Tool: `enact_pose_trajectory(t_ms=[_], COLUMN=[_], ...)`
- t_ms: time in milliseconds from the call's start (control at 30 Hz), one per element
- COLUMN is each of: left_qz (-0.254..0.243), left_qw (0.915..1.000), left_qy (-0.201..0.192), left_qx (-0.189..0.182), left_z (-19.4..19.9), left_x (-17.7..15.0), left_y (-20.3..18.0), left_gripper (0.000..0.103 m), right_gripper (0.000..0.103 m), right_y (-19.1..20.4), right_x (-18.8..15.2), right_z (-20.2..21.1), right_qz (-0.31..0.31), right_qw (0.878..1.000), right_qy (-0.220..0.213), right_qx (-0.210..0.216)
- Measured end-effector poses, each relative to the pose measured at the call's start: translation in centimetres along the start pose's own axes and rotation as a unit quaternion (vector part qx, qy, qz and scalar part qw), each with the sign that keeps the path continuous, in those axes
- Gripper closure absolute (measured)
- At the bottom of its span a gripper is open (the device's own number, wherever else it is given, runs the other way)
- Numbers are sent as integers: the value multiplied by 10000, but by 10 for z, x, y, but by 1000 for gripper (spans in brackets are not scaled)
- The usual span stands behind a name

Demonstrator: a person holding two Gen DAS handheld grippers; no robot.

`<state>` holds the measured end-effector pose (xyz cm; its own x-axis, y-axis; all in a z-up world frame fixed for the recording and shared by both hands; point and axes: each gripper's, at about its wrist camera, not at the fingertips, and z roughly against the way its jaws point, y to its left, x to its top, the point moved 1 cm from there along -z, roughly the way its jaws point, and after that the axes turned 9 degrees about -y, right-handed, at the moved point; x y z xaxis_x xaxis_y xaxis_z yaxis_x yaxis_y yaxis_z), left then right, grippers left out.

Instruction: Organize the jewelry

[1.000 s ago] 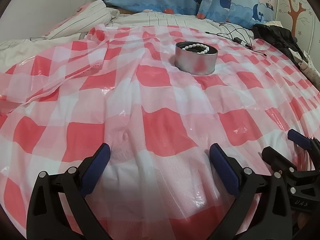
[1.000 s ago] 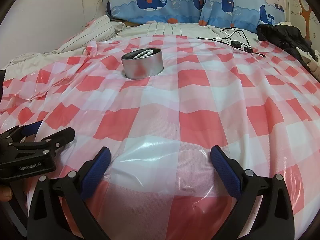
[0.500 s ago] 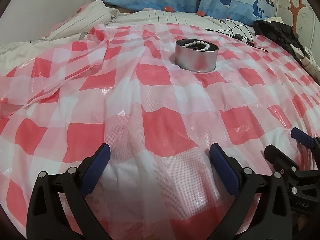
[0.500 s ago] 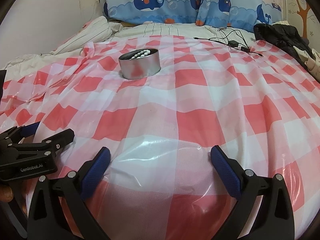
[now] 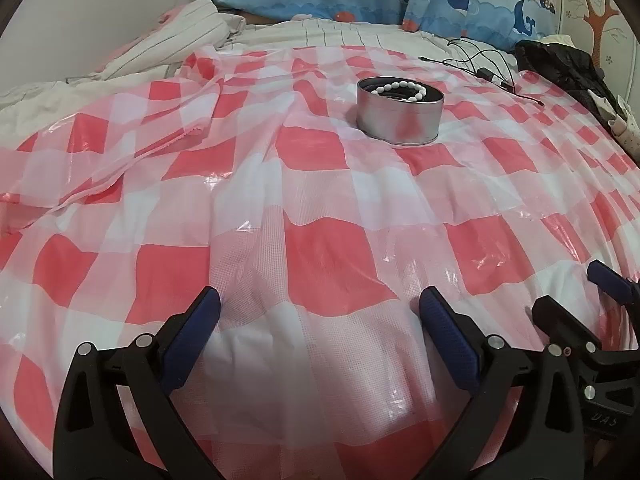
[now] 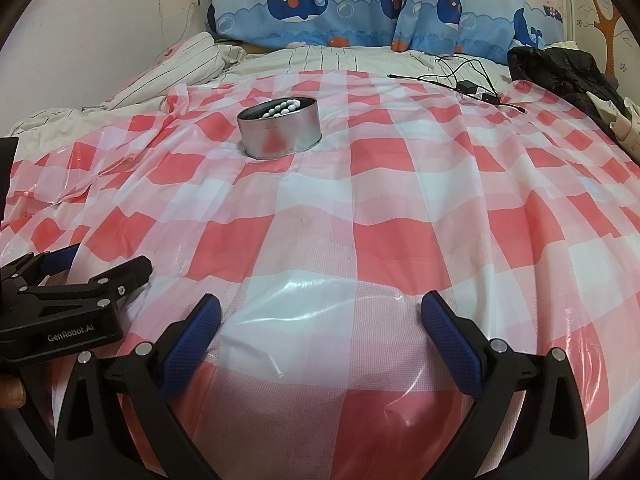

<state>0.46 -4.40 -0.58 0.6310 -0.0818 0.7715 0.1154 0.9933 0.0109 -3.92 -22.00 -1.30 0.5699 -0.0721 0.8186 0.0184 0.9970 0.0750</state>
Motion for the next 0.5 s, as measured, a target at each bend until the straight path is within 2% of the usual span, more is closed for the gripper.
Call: enact_pose_trajectory(t_ms=[500], left_qz=[-16], left_qw=[10000], left_qy=[-23], left_qx=[30], left_z=[0], left_x=[0], left_y=[-1], left_gripper=[7], right_gripper=[7], right_y=[0], right_x=[0], right_z=[0], right_qz=[2], right_qw=[10000], right_qy=[-1], right_qx=[0])
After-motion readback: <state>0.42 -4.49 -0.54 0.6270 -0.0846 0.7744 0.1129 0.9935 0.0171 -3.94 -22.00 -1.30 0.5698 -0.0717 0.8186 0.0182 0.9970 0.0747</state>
